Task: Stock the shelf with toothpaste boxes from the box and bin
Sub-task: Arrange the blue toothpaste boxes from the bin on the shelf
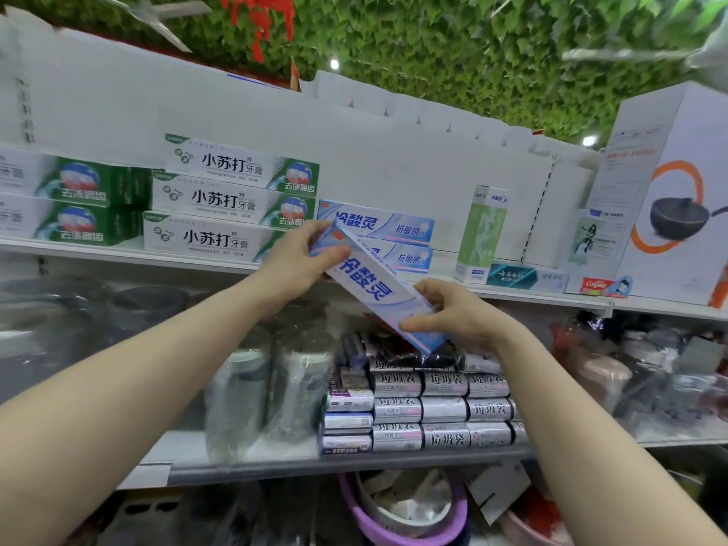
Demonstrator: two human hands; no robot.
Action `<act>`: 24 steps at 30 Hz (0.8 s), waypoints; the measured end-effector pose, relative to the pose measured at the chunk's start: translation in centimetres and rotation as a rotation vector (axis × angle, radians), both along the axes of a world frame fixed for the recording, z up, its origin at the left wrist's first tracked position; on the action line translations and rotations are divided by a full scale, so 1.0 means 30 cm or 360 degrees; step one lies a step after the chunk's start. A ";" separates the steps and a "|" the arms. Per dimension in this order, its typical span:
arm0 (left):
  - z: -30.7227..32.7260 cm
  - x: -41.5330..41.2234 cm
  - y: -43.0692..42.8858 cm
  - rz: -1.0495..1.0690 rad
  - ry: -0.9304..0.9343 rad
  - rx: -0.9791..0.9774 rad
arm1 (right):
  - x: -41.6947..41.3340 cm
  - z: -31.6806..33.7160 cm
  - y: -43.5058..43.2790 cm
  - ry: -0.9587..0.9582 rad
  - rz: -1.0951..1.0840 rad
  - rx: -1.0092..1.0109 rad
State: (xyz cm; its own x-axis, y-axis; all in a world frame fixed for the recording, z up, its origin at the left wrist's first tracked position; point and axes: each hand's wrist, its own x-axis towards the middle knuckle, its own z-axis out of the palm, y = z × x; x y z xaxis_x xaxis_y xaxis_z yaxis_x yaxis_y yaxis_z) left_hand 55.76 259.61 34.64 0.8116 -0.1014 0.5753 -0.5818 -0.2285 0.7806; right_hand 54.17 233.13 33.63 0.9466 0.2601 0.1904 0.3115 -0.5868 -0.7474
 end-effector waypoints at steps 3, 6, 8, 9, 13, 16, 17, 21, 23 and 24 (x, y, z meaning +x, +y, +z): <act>0.022 0.010 0.007 0.0003 0.0028 -0.0190 | 0.002 0.014 -0.076 0.0071 -0.0039 0.0156; 0.030 0.024 -0.016 -0.0045 0.0094 -0.0267 | 0.022 0.037 -0.120 0.0044 -0.0069 0.0217; 0.035 0.044 -0.031 0.0043 0.0070 -0.0193 | 0.049 0.051 -0.134 -0.0084 -0.0134 0.0139; 0.042 0.060 -0.037 0.0180 0.0001 -0.0035 | 0.068 0.062 -0.144 -0.0130 -0.0165 0.0138; 0.057 0.109 -0.060 0.0627 -0.0198 0.0440 | 0.122 0.106 -0.169 -0.0300 -0.0191 0.0083; 0.071 0.142 -0.085 0.0609 -0.0226 0.0453 | 0.175 0.147 -0.187 -0.0371 -0.0187 0.0062; 0.073 0.157 -0.094 0.0623 -0.0206 0.0454 | 0.196 0.158 -0.190 -0.0392 -0.0198 0.0079; 0.080 0.203 -0.142 0.0669 -0.0080 0.0402 | 0.279 0.194 -0.178 -0.0491 -0.0195 0.0151; 0.076 0.229 -0.160 0.0638 -0.0019 0.0386 | 0.324 0.207 -0.166 -0.0499 -0.0197 0.0164; 0.073 0.246 -0.164 0.0615 -0.0007 0.0385 | 0.343 0.211 -0.158 -0.0510 -0.0215 0.0162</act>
State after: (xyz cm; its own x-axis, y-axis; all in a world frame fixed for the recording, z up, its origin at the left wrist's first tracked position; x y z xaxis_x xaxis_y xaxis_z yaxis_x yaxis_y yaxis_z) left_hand 63.14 254.70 36.85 0.8137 0.0767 0.5762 -0.4214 -0.6049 0.6757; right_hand 64.47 228.40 39.96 0.8592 0.1013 0.5016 0.4644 -0.5661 -0.6811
